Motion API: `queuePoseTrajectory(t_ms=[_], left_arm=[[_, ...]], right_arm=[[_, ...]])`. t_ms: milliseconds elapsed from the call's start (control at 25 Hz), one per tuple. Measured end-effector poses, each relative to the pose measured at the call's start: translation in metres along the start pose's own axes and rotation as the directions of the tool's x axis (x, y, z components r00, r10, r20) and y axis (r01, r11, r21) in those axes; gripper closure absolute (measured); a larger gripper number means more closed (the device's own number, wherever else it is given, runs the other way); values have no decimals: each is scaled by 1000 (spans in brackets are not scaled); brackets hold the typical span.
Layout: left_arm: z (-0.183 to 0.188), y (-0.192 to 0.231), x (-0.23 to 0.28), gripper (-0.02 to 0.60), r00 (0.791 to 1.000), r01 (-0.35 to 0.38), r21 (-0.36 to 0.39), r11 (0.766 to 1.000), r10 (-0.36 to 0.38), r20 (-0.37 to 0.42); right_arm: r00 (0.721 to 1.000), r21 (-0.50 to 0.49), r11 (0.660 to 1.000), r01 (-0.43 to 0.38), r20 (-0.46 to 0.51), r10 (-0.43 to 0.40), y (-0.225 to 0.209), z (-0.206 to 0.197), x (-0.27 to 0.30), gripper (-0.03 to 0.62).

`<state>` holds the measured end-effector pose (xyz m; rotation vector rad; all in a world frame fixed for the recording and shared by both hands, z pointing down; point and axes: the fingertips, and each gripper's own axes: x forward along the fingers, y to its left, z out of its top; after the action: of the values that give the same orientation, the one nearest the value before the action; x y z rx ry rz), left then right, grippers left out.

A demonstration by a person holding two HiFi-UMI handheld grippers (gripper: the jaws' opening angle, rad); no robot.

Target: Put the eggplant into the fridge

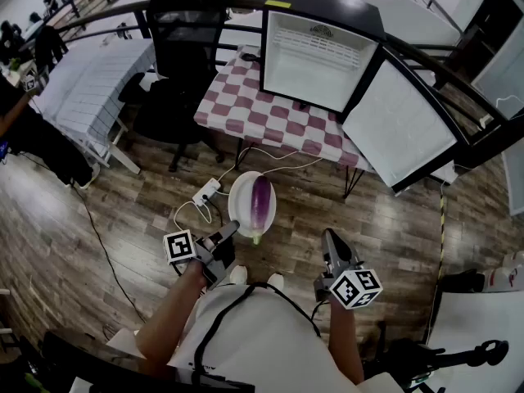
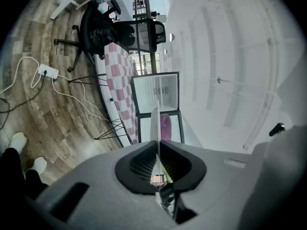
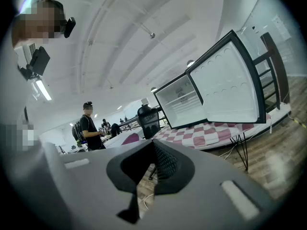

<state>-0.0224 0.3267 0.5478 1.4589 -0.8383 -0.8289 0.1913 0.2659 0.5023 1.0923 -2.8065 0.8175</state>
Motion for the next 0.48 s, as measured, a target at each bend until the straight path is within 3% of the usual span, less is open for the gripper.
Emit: queuePoseTrajectory(t_ms=[320,480], left_arm=[[15,-1,-2,552,1000,6,5,1000,-6,8],[19,0,-2,552,1000,3,5,1000,-3,5]], right_arm=[[1000,-13,1000,-8,-8,8,8,-3,7,589],[1000,32,999,-28,10,28,10,-2,10,588]])
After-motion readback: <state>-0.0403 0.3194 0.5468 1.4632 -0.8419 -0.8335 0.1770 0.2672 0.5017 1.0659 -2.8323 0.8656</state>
